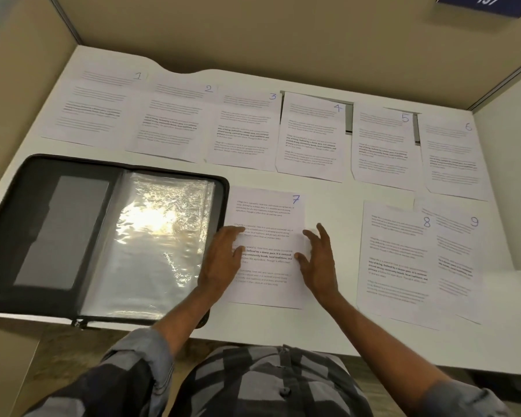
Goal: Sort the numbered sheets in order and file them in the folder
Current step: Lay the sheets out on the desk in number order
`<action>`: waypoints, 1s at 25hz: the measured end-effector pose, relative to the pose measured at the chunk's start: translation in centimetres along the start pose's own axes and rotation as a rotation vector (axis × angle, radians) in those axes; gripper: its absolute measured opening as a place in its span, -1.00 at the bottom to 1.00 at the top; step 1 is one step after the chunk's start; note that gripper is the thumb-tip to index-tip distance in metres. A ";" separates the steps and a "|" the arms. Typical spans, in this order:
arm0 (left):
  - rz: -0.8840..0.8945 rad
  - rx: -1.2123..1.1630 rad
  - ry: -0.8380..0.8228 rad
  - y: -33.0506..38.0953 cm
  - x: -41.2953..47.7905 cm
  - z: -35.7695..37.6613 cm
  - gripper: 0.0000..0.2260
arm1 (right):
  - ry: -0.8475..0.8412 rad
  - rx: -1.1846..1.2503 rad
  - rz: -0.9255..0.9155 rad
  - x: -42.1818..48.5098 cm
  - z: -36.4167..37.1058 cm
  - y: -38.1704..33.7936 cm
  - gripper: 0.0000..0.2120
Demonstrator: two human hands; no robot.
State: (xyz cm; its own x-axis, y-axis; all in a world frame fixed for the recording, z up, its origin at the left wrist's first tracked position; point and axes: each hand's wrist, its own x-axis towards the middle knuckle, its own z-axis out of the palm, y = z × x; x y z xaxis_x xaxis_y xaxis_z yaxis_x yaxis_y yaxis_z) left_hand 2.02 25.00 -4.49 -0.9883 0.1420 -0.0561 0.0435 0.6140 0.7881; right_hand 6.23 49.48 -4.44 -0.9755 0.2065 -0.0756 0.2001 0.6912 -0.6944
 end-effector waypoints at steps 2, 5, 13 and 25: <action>0.100 0.104 -0.096 -0.9 -0.7 1.2 -0.58 | -0.047 -0.112 -0.075 -0.4 0.6 -0.2 -0.40; 0.192 0.208 -0.169 -2.1 -2.0 2.9 -0.54 | -0.235 -0.218 -0.194 -1.5 2.2 -0.5 -0.23; 0.239 0.419 -0.256 -2.6 -2.6 3.8 -0.41 | -0.355 -0.310 -0.270 -2.0 2.6 0.3 -0.25; 0.337 0.489 -0.313 3.5 -2.6 8.8 -0.33 | -0.093 -0.399 -0.155 -3.0 -5.0 5.3 -0.38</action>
State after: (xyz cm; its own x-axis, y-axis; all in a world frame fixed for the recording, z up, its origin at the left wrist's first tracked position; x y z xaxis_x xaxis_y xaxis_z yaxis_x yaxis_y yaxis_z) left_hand 6.05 33.65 -7.00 -0.8230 0.5610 -0.0890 0.4766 0.7673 0.4290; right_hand 10.63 55.96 -4.33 -0.9972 0.0283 -0.0691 0.0521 0.9262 -0.3735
